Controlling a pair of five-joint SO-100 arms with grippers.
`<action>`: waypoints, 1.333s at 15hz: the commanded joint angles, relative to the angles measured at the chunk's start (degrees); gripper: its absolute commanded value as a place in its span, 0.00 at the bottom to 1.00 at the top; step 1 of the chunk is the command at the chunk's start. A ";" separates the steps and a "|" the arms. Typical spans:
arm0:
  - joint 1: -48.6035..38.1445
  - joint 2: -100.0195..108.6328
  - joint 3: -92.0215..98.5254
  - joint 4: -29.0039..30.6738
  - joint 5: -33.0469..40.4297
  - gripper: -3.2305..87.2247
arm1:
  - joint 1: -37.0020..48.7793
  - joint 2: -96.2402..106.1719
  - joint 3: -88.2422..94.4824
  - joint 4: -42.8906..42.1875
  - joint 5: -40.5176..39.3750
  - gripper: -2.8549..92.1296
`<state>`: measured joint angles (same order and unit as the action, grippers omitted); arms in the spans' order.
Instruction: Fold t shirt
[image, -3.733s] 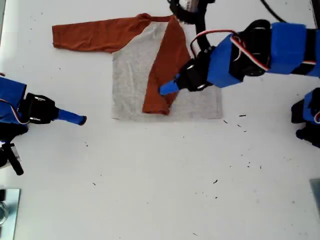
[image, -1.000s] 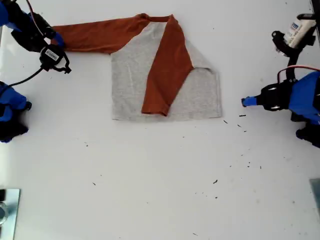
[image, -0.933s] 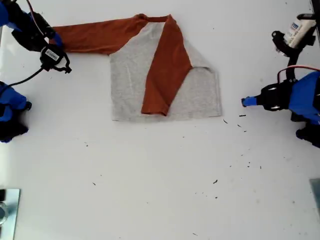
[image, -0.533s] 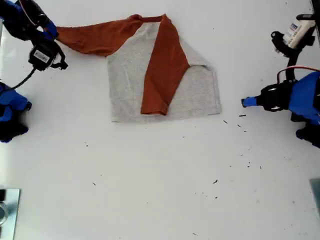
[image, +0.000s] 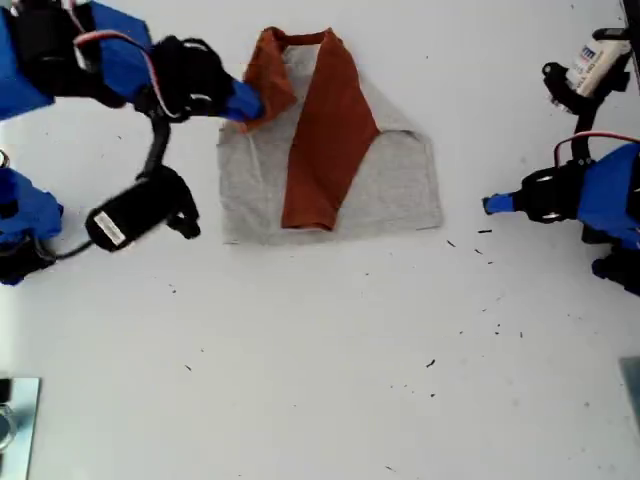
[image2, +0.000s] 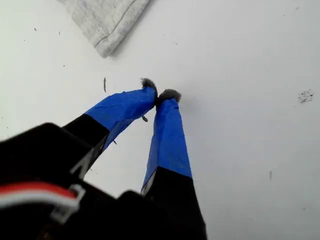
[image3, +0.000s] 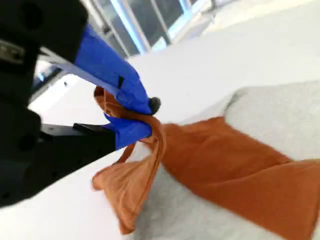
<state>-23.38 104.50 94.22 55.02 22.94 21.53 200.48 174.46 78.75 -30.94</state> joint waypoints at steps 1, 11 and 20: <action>3.69 -10.81 -19.42 4.39 2.99 0.34 | 0.97 0.35 2.37 -0.62 -0.26 0.07; -4.39 57.48 60.56 -2.99 -6.59 0.14 | 0.97 0.35 2.46 -0.44 0.00 0.07; 3.96 79.54 81.56 0.09 -21.71 0.03 | -0.09 -1.76 -2.37 -2.81 4.04 0.08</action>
<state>-21.27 191.95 181.49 55.63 2.81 22.24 200.30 174.38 78.49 -28.48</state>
